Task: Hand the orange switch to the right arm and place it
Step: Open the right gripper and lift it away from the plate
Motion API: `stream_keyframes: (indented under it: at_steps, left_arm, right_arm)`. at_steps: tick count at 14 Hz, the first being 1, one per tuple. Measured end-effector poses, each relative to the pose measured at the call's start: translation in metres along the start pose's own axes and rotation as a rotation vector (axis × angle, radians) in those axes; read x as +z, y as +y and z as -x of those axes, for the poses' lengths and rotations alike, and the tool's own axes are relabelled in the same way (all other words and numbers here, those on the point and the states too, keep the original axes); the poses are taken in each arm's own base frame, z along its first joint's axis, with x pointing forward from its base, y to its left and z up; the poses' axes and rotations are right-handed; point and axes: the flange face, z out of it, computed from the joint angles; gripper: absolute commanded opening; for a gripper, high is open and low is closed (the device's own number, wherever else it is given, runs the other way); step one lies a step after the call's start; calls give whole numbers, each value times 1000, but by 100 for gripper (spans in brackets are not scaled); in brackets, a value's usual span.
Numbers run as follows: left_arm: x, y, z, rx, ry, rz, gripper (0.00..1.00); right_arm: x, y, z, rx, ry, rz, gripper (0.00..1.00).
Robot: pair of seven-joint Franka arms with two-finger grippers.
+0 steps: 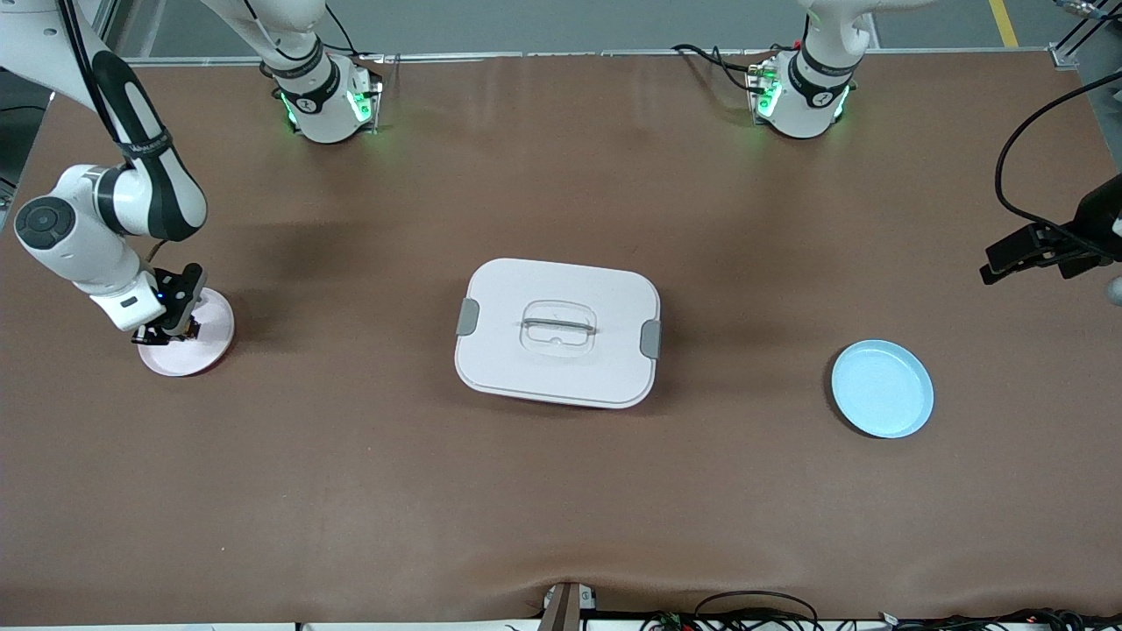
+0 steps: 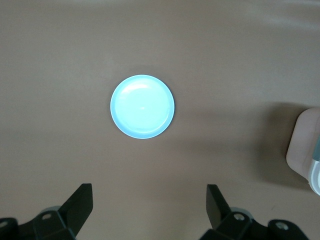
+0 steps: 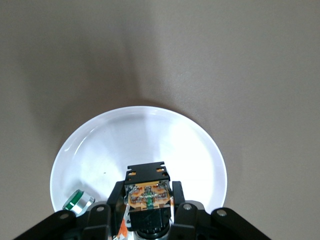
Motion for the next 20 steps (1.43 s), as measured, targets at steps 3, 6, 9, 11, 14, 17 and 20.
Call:
stream_keyframes:
  at_steps: [3,6,9,11,14,17,20]
  left_arm:
    - [-4,8,2,12,40,2,100]
    - [-11,6,15,10,71,6,100]
    - [-26,6,30,11,81,8,100]
    - [-30,8,36,17,68,7,100]
    - [-26,18,39,35,46,6,100]
    - [-32,21,40,40,58,7,100]
    - [-35,24,43,45,45,6,100]
  right_arm:
    - [6,0,-6,-31,-2,11,0]
    - [15,-1,-9,-37,6,12,0]
    - [26,-2,-12,-39,16,13,0]
    - [35,-5,-13,-38,23,8,0]
    - [37,-4,-11,-35,24,13,100]
    - [29,5,-9,-34,19,34,100]
    - [2,18,-10,-34,-11,-18,100]
